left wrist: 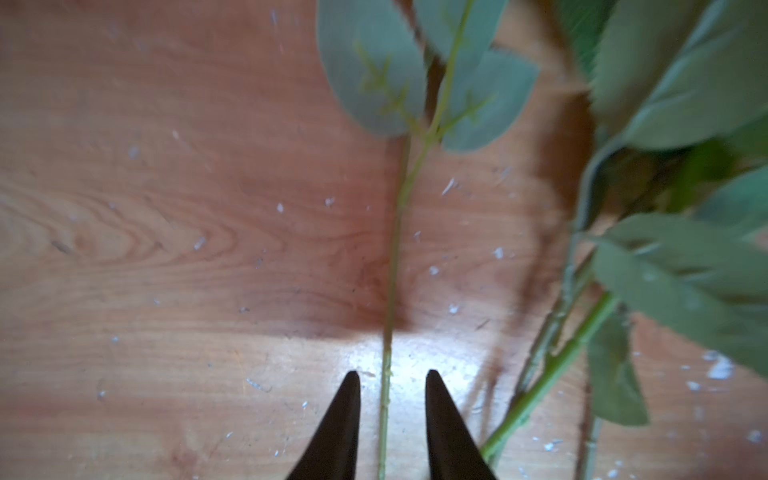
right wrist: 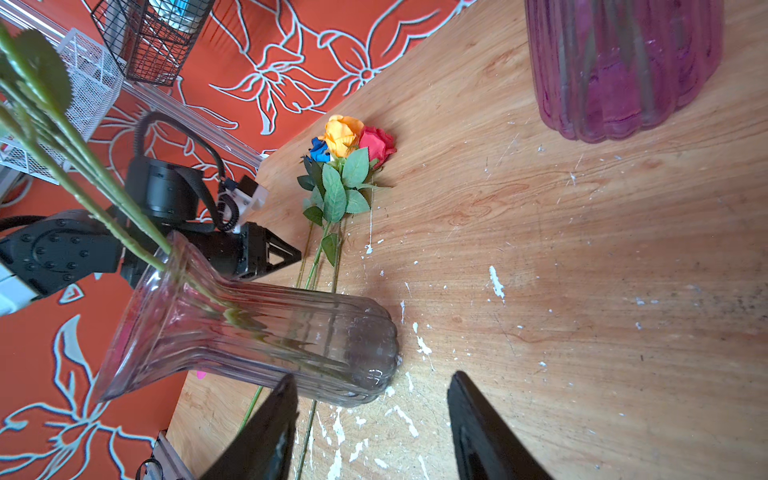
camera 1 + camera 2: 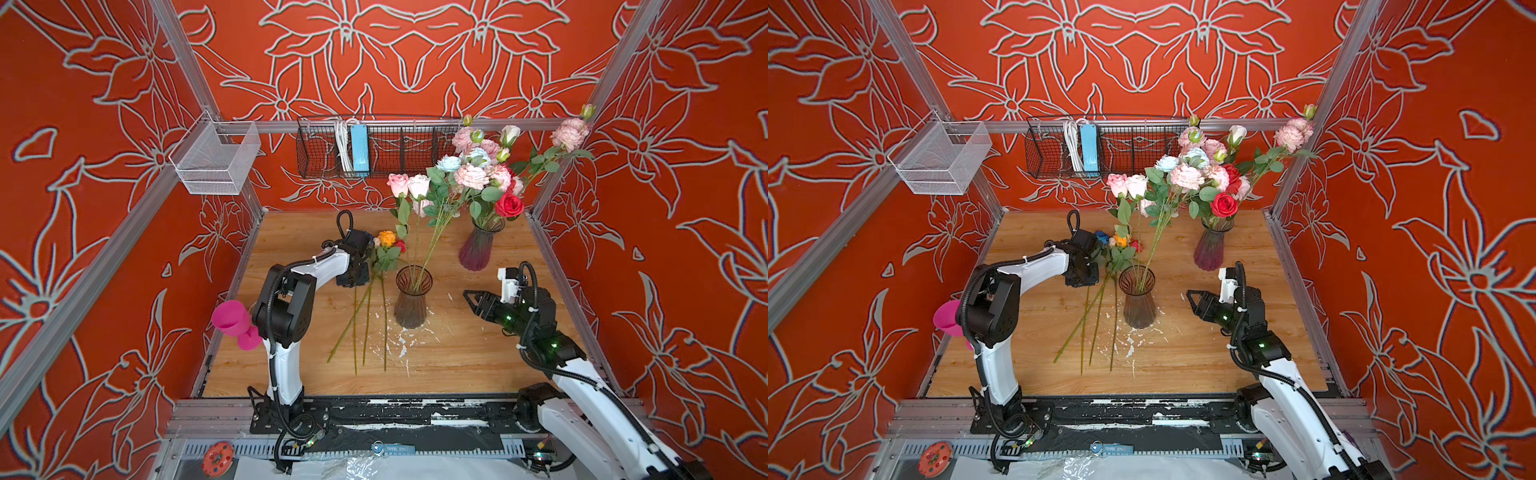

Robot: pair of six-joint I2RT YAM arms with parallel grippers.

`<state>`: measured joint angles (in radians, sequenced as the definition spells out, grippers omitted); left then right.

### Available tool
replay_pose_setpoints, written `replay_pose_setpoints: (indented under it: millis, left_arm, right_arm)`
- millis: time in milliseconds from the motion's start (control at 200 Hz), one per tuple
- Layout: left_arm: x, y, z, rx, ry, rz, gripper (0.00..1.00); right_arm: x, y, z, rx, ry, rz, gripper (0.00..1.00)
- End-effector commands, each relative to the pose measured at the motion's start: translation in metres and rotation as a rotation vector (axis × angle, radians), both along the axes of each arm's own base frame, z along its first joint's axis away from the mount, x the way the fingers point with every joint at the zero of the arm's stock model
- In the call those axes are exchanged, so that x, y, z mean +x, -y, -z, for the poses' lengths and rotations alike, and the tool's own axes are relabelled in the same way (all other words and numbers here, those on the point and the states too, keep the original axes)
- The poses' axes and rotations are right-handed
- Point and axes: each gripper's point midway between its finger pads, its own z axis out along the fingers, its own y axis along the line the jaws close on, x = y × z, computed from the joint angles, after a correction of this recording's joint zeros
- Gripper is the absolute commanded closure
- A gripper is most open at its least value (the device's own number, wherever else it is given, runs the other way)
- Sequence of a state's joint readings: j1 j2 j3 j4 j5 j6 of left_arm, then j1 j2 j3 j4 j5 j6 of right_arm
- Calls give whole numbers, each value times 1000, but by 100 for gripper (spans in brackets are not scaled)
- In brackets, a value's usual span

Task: Arrange the flowers into the vase
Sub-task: 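Close the left gripper on the blue rose stem in the pile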

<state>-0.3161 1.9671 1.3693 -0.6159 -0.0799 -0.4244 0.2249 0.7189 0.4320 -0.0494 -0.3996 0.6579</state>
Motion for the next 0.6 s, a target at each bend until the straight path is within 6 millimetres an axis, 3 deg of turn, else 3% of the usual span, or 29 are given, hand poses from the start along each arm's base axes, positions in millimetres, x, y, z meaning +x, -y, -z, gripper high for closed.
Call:
replay_pose_setpoints:
  millis: [0,215,440,595]
  left_arm:
    - [-21,-3,17,17,-93,-4,72]
    - [-29,-9,25,48,-112,2,80]
    - [-26,-16,33,82,-129,-2,100]
    - [-21,-12,21,27,-105,-16,100]
  right_arm:
    - [1,2,-7,-16,32,10,41]
    - [0,2,-8,-12,31,9,41]
    - [-3,4,-18,-14,53,14,41]
    - [-6,5,-20,-18,60,17,40]
